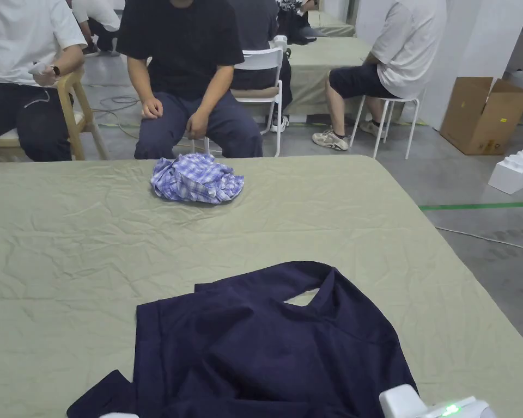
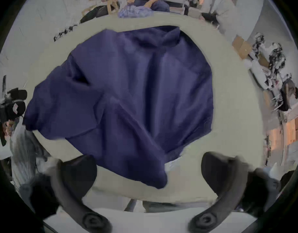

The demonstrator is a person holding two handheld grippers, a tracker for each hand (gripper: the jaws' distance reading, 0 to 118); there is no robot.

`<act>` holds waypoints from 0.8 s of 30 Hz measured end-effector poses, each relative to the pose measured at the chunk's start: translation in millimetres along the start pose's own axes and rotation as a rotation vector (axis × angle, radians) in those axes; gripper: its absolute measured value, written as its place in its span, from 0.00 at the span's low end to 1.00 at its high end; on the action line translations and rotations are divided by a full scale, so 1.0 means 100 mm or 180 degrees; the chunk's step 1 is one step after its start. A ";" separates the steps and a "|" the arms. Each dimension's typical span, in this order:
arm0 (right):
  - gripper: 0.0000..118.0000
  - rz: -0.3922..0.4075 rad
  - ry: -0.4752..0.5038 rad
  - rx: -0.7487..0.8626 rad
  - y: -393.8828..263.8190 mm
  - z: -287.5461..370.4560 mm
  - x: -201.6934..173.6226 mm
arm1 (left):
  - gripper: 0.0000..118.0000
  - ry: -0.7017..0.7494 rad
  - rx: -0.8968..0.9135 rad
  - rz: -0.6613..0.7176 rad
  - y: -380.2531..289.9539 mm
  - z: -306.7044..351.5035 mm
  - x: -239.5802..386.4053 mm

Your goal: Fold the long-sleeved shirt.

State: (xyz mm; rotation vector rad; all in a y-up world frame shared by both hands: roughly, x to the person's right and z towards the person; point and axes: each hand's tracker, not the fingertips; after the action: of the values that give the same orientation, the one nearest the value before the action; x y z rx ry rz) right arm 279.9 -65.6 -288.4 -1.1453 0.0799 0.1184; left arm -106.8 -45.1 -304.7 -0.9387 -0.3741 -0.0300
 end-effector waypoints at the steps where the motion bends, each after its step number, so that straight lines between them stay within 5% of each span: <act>1: 0.97 -0.0044 0.0035 0.0195 0.04 0.13 0.01 | 0.88 -0.0005 0.0067 0.0025 0.10 0.07 -0.03; 3: 0.93 -0.0183 -0.0032 0.0305 0.18 0.21 0.02 | 0.87 -0.0011 0.0075 0.0105 0.28 0.16 -0.07; 4: 0.81 -0.0307 -0.0054 0.0293 0.24 0.23 0.02 | 0.72 0.0001 0.0110 0.0147 0.38 0.19 -0.09; 5: 0.56 -0.0403 -0.0044 0.0323 0.28 0.24 0.03 | 0.45 0.0001 0.0210 0.0169 0.46 0.20 -0.11; 6: 0.13 -0.0403 0.0002 0.0354 0.35 0.23 0.08 | 0.05 0.0010 0.0273 0.0137 0.54 0.19 -0.12; 7: 0.01 -0.0384 -0.0041 0.0383 0.38 0.19 0.06 | 0.03 0.0083 0.0285 0.0060 0.59 0.13 -0.12; 8: 0.00 -0.0422 -0.0218 0.0458 0.40 0.20 0.03 | 0.03 0.0159 0.0338 -0.0007 0.65 0.14 -0.15; 11: 0.00 -0.0407 -0.0108 0.0410 0.47 0.15 0.03 | 0.04 0.0127 0.0348 0.0035 0.90 -0.10 -0.29; 12: 0.00 -0.0412 -0.0098 0.0410 0.49 0.14 0.00 | 0.14 0.0141 0.0335 0.0089 1.02 -0.23 -0.35; 14: 0.01 -0.0407 -0.0077 0.0409 0.55 0.08 0.08 | 0.79 0.0179 0.0294 0.0127 1.27 -0.51 -0.51; 15: 0.00 -0.0406 -0.0077 0.0401 0.57 0.05 0.07 | 0.94 0.0227 0.0249 0.0140 1.46 -0.60 -0.46; 18: 0.00 -0.0422 -0.0048 0.0359 0.64 -0.03 0.12 | 0.77 0.0478 0.0101 0.0119 1.79 -1.12 -0.62; 24: 0.00 -0.0607 0.0005 0.0283 0.73 -0.16 0.21 | 0.78 0.0694 -0.0403 0.0257 2.19 -2.12 -1.02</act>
State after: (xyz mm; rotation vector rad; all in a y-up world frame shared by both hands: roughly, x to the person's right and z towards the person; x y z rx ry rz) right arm 291.3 -48.9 -363.7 -1.0588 -0.0228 -0.0548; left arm -97.7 -96.7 -621.8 -1.0636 -0.1332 -0.0824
